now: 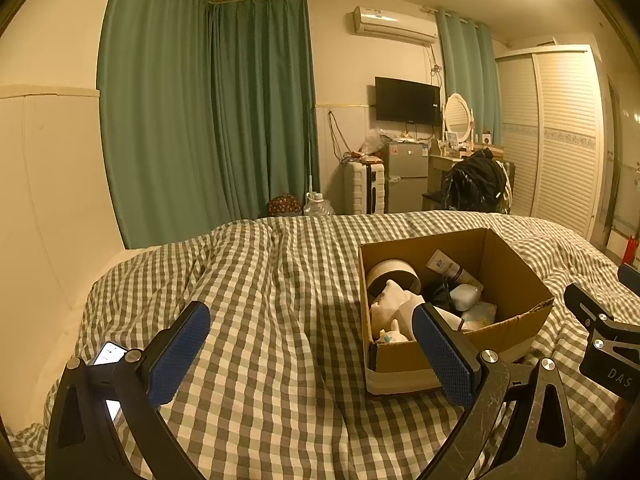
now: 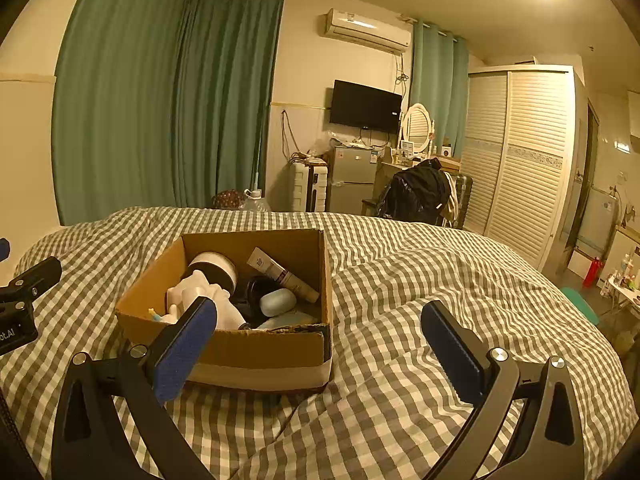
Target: Organize objects
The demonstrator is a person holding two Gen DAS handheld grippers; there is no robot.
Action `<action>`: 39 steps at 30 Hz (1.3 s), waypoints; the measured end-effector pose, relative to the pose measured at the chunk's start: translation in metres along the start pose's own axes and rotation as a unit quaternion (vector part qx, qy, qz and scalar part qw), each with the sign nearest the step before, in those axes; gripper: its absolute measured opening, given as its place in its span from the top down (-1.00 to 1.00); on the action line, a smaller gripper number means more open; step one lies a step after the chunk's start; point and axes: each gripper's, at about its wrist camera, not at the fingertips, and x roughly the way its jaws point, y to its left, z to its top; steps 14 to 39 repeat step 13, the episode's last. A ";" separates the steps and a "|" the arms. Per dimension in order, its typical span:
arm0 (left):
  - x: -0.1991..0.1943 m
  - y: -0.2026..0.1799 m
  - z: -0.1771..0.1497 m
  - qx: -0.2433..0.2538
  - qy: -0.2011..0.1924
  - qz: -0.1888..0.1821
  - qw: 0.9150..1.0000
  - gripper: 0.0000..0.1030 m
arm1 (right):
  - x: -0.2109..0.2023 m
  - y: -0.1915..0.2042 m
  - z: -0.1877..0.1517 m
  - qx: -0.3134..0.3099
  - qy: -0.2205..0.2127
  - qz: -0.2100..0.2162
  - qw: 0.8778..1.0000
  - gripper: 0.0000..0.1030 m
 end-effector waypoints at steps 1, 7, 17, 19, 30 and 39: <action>0.000 0.001 0.000 0.000 0.000 0.000 1.000 -1.00 | 0.000 0.000 0.000 -0.001 0.000 0.000 1.000 -0.99; 0.002 0.002 -0.001 0.000 0.005 0.003 1.000 -1.00 | 0.001 0.001 0.000 -0.002 0.003 0.000 1.000 -0.99; 0.003 0.002 -0.003 0.002 0.008 0.005 1.000 -1.00 | 0.002 0.002 -0.001 -0.003 0.005 0.000 1.000 -0.99; 0.003 0.002 -0.003 0.002 0.008 0.005 1.000 -1.00 | 0.002 0.002 -0.001 -0.003 0.005 0.000 1.000 -0.99; 0.003 0.002 -0.003 0.002 0.008 0.005 1.000 -1.00 | 0.002 0.002 -0.001 -0.003 0.005 0.000 1.000 -0.99; 0.003 0.002 -0.003 0.002 0.008 0.005 1.000 -1.00 | 0.002 0.002 -0.001 -0.003 0.005 0.000 1.000 -0.99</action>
